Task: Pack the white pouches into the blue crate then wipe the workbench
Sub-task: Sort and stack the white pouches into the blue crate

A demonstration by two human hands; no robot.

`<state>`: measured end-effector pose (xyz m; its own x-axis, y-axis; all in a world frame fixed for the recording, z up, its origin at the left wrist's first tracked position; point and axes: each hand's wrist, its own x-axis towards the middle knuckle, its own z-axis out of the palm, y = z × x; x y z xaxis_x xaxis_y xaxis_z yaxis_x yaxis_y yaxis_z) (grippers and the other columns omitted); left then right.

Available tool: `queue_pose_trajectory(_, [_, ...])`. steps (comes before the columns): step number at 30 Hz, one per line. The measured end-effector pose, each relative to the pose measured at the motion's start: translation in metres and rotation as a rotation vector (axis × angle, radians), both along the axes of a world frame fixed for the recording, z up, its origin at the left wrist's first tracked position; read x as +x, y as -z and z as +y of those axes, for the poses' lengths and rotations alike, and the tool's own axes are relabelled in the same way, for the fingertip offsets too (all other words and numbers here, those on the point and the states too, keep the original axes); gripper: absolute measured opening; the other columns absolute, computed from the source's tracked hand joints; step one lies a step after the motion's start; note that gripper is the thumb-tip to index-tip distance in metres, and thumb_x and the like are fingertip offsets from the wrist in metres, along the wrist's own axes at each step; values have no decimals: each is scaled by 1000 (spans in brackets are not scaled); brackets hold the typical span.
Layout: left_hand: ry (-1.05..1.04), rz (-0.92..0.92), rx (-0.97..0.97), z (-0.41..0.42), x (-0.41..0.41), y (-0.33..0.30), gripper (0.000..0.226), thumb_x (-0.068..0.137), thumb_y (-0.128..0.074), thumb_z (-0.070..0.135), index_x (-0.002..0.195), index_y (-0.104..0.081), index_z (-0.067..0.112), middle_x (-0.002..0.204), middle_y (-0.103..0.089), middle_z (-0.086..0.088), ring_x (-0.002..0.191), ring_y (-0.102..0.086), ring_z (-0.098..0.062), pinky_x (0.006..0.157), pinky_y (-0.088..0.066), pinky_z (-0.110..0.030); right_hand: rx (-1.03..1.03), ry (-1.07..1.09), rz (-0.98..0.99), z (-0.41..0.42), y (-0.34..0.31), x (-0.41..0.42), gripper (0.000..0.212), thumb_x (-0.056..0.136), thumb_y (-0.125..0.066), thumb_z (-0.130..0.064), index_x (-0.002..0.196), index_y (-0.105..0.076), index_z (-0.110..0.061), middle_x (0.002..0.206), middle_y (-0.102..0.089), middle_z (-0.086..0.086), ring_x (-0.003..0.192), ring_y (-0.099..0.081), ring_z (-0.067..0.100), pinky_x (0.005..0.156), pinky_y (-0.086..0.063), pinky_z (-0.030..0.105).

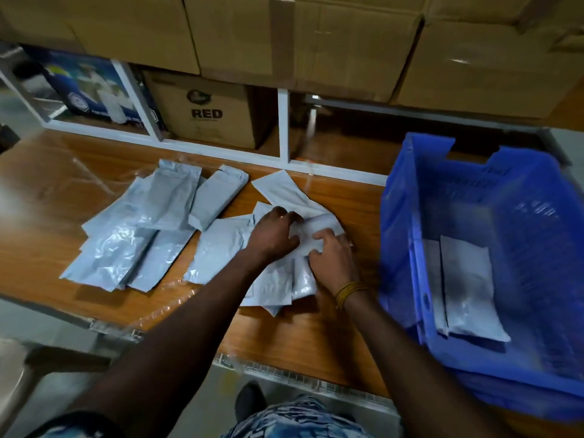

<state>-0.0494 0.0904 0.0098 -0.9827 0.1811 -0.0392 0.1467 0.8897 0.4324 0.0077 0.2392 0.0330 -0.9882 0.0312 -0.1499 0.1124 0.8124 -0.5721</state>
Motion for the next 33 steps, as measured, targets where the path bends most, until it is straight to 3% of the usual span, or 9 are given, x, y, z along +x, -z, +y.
queue_pose_trajectory(3, [124, -75, -143, -13, -16, 8, 62, 85, -67, 44, 141, -49, 28, 146, -41, -14, 129, -45, -33, 103, -38, -37, 22, 12, -75, -12, 23, 1, 35, 89, -57, -20, 124, -57, -22, 127, -49, 16, 106, -58, 38, 88, -46, 37])
queue_pose_trajectory(6, [233, -159, -234, -23, -28, 20, 74, 79, -68, 61, 144, -43, 36, 153, -33, -10, 140, -34, -31, 114, -30, -51, 84, 12, -127, -25, 44, 4, 35, 88, -58, -26, 122, -56, -20, 127, -50, 17, 116, -53, 39, 96, -45, 40])
queue_pose_trajectory(10, [301, -167, -256, -30, -34, 27, 84, 71, -74, 64, 143, -41, 36, 150, -36, -9, 135, -39, -33, 107, -37, -52, 257, 74, -61, -43, 57, 14, 41, 90, -57, -39, 129, -52, -27, 133, -49, 11, 127, -44, 33, 102, -37, 42])
queue_pose_trajectory(15, [226, -63, -182, -43, -33, 28, 72, 80, -71, 46, 143, -42, 29, 138, -45, -11, 118, -51, -36, 86, -49, -41, 378, 75, -20, -61, 61, 14, 51, 91, -54, -45, 139, -43, -29, 143, -42, 11, 132, -40, 31, 104, -34, 42])
queue_pose_trajectory(20, [122, -27, -39, -75, -24, 25, 63, 83, -67, 35, 142, -43, 31, 132, -47, -12, 110, -57, -36, 79, -52, -41, 384, 46, 61, -78, 60, 8, 56, 90, -53, -50, 139, -42, -27, 142, -42, 12, 130, -42, 30, 101, -39, 44])
queue_pose_trajectory(24, [-34, -15, 62, -98, 1, 30, 59, 86, -64, 40, 140, -43, 28, 131, -46, -14, 102, -60, -37, 74, -52, -43, 320, -97, 61, -98, 63, 3, 57, 91, -55, -46, 142, -43, -24, 144, -40, 15, 131, -41, 34, 105, -38, 44])
queue_pose_trajectory(29, [-274, -98, 37, -112, 32, 34, 53, 89, -57, 48, 137, -44, 30, 127, -46, -12, 102, -59, -36, 80, -49, -42, 459, -113, 32, -95, 68, 2, 51, 91, -56, -33, 140, -44, -32, 151, -31, 10, 133, -36, 32, 103, -36, 44])
queue_pose_trajectory(31, [-304, -81, -12, -111, 39, 36, 54, 88, -57, 43, 138, -45, 28, 129, -47, -13, 111, -53, -37, 86, -47, -43, 478, -67, 40, -88, 68, 2, 53, 87, -54, -18, 139, -47, -30, 151, -33, 12, 131, -40, 34, 100, -37, 43])
queue_pose_trajectory(33, [-258, -32, -2, -107, 39, 39, 59, 85, -60, 44, 140, -45, 27, 136, -45, -14, 121, -46, -37, 93, -45, -46, 474, -26, 50, -83, 68, 2, 54, 85, -53, -16, 137, -48, -28, 147, -36, 13, 128, -42, 35, 98, -38, 44])
